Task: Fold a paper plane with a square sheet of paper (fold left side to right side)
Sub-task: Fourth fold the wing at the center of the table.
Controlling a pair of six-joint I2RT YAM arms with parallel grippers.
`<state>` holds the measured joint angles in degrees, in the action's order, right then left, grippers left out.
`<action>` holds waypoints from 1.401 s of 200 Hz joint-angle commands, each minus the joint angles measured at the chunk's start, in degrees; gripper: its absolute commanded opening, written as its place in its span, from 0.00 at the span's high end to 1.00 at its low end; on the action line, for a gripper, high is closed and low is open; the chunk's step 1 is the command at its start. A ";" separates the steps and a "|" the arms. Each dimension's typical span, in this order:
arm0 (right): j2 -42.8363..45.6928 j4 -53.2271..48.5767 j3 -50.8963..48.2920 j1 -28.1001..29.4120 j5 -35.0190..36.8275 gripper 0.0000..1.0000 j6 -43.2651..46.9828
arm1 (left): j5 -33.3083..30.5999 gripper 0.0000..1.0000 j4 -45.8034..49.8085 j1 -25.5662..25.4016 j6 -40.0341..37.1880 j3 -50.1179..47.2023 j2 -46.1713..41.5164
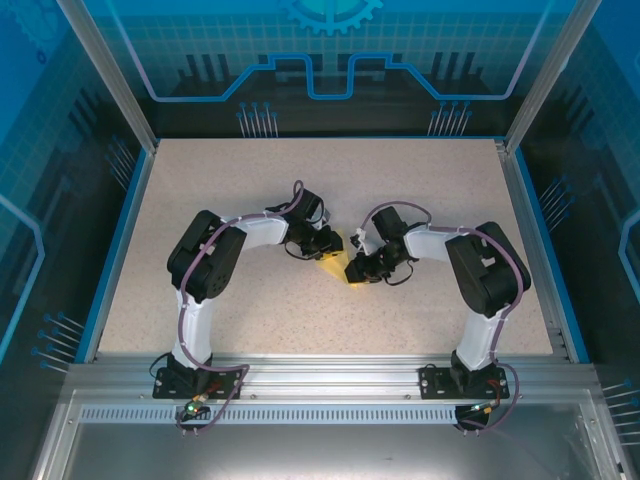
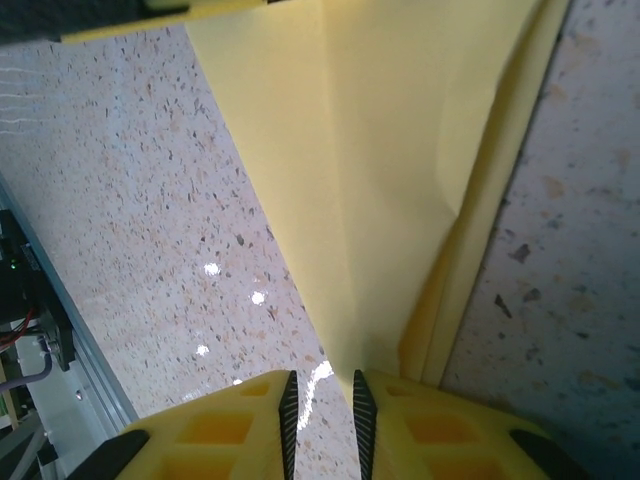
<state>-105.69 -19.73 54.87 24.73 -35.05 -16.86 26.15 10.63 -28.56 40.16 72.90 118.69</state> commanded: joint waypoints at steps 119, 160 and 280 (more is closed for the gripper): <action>0.65 -4.01 3.26 0.84 2.97 0.66 -0.36 | -3.84 0.73 3.61 -0.55 -0.54 -1.89 0.49; -0.65 -3.39 3.82 1.03 2.44 0.73 -0.54 | -3.83 0.73 3.56 -0.55 -0.56 -1.91 0.06; -2.56 -5.23 5.58 1.13 4.77 0.96 1.57 | -4.38 0.64 4.47 0.59 -1.89 -3.65 -8.13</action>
<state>-106.91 -23.55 59.07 25.26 -29.98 -16.08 23.55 12.29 -28.56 39.99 71.05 115.63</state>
